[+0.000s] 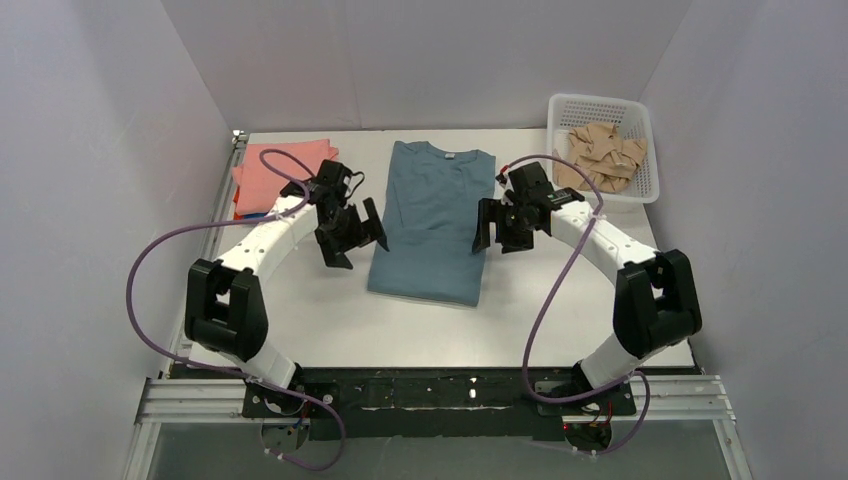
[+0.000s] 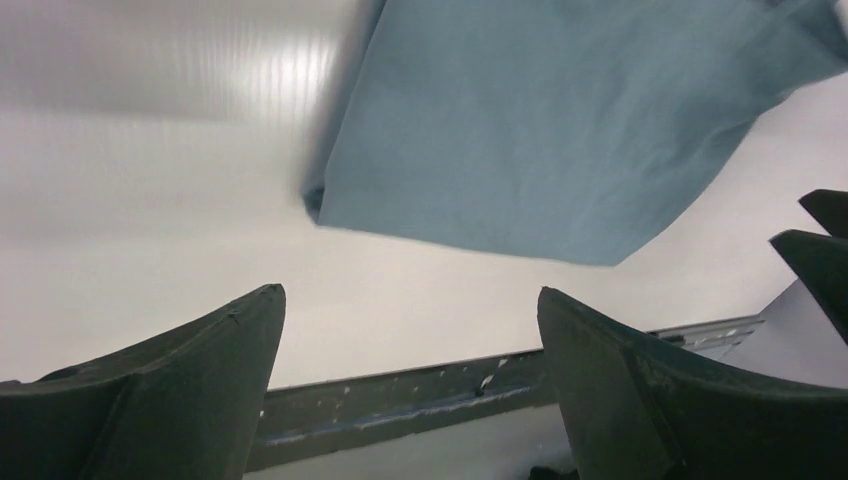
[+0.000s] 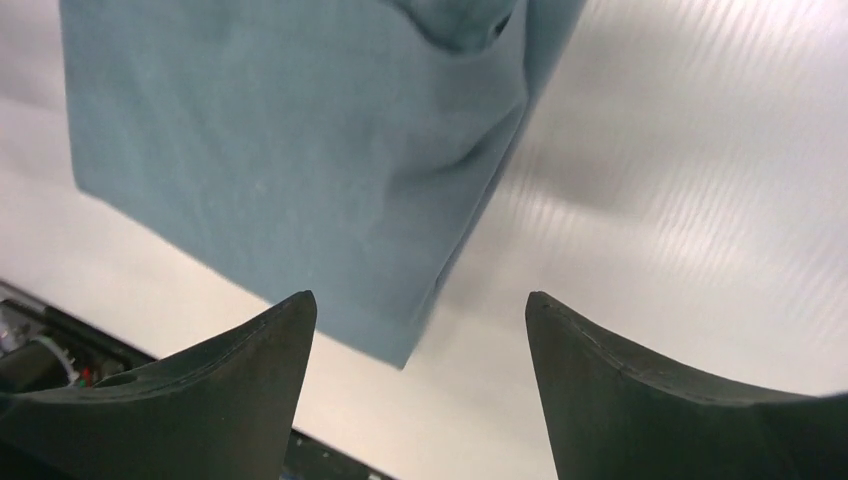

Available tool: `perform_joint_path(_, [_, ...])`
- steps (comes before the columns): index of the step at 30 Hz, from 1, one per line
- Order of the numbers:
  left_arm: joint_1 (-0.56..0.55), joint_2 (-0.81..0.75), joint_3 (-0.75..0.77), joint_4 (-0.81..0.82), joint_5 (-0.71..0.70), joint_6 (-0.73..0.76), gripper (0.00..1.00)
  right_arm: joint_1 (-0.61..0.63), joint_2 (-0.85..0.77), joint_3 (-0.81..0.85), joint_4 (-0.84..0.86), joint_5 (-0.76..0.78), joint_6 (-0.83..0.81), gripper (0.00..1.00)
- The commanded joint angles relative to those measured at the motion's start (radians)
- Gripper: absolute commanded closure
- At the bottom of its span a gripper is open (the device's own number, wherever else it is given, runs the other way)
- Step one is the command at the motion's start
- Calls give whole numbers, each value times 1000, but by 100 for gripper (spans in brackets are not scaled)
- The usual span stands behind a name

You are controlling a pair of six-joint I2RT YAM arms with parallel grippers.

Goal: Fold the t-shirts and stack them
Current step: Fold the folded rectangular tshirt in 1/3 of the way, then grab one side of the 2/3 rectangular tshirt with both arms

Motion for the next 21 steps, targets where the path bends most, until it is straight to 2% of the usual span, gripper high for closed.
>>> perform_joint_path(1, [-3,-77,-216,-23,53,-40,2,40,-102,-141,110,-132,100,15])
perform_joint_path(6, [-4,-66,-317,45,72,-70,3,154,-183,-281,167,-5,196,17])
perform_joint_path(12, [-3,-3,-368,136,66,-119,19,229,-197,-393,286,126,291,24])
perform_joint_path(15, [-3,39,-376,158,72,-136,31,238,-178,-431,326,156,315,28])
perform_joint_path(21, [-3,99,-408,218,104,-168,45,241,-140,-481,392,148,321,38])
